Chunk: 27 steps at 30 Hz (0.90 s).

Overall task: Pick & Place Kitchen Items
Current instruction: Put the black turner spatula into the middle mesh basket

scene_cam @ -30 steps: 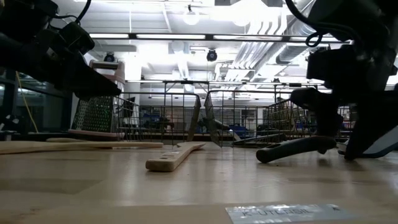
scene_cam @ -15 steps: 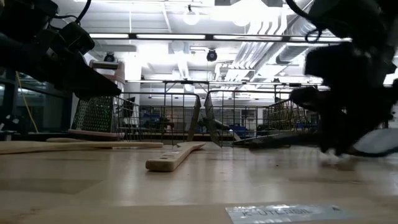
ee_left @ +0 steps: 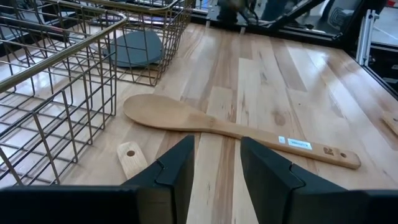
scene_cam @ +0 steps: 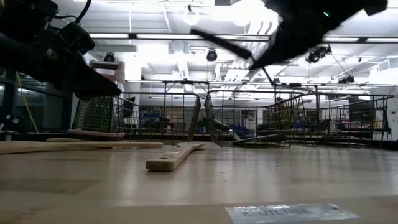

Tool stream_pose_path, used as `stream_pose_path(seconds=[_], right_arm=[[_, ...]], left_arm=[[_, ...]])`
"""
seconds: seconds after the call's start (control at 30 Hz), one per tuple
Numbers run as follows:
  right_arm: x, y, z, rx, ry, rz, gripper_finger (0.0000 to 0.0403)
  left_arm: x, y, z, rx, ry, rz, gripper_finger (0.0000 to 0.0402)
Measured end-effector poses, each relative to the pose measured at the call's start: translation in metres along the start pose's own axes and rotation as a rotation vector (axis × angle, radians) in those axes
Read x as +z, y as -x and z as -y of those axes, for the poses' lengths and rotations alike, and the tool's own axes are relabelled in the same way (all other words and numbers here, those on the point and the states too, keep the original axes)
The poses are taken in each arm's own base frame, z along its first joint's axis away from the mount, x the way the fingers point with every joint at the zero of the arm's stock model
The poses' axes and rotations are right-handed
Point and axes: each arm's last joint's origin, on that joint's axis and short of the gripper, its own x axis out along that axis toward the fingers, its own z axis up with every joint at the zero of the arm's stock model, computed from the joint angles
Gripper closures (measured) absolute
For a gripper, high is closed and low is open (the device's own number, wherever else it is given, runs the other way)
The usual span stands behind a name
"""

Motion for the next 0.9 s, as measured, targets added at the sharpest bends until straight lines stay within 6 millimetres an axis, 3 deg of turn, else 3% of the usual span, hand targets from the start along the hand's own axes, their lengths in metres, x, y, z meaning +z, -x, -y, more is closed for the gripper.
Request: stream_pose_path(seconds=[0.2,0.37,0.6,0.9], right_arm=[[0.024,-0.001,0.034,-0.231,-0.16,0.187,0.0342],[0.034,-0.007,0.059,-0.321,-0.213,0.275,0.0342],[0.038,-0.016,0.09,-0.435,-0.301,0.349,0.0342],[0.023,-0.043,0.121,-0.578,-0.426,0.328,0.0342]], left_arm=[[-0.001,0.0,0.0,0.003,-0.005,-0.012,0.0272],[-0.001,0.0,0.0,0.004,-0.005,-0.014,0.0272],[-0.002,0.0,0.0,0.004,-0.006,-0.014,0.0272],[-0.002,0.0,0.0,0.004,-0.005,-0.015,0.0272]])
